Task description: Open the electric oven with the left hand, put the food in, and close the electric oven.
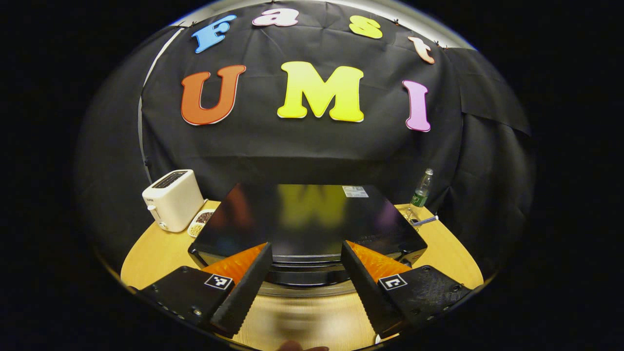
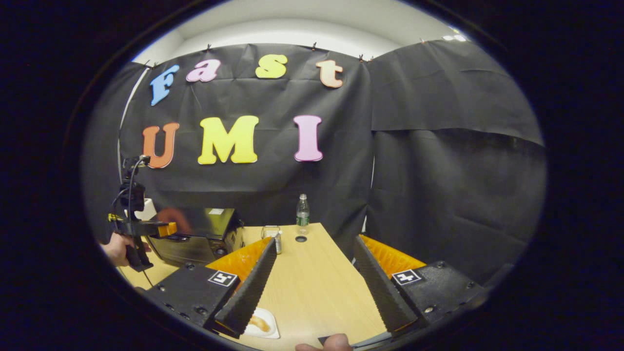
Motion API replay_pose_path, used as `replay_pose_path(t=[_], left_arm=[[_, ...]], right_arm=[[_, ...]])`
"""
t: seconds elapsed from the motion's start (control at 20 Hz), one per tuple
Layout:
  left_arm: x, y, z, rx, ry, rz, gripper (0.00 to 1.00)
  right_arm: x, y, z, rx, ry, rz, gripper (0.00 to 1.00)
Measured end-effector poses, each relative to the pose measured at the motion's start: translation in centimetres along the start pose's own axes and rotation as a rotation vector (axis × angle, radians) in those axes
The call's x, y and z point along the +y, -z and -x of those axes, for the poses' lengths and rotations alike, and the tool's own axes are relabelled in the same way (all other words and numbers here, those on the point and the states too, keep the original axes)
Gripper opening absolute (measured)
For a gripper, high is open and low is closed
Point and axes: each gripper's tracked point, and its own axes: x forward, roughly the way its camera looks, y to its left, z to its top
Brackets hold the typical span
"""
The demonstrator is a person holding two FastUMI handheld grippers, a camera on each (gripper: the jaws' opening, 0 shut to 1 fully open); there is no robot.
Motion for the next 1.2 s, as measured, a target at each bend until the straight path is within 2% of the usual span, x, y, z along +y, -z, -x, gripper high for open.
replay_pose_path(t=[0.25, 0.4, 0.75, 1.2], left_arm=[[0.6, 0.7, -0.9, 0.022, -0.029, 0.01, 0.95], [0.2, 1.3, -0.6, 0.041, -0.041, -0.035, 0.96], [0.0, 3.0, 2.0, 0.075, -0.011, -0.039, 0.97], [-0.4, 11.4, 7.1, 0.253, 0.039, 0.059, 0.95]], right_arm=[[0.8, 0.4, -0.3, 0.02, -0.013, 0.0, 0.97], [1.2, 0.4, -0.1, 0.019, -0.016, -0.003, 0.97], [2.3, 0.5, 1.1, 0.018, -0.034, -0.016, 0.97], [3.5, 1.4, 3.6, 0.024, -0.058, -0.016, 0.97]])
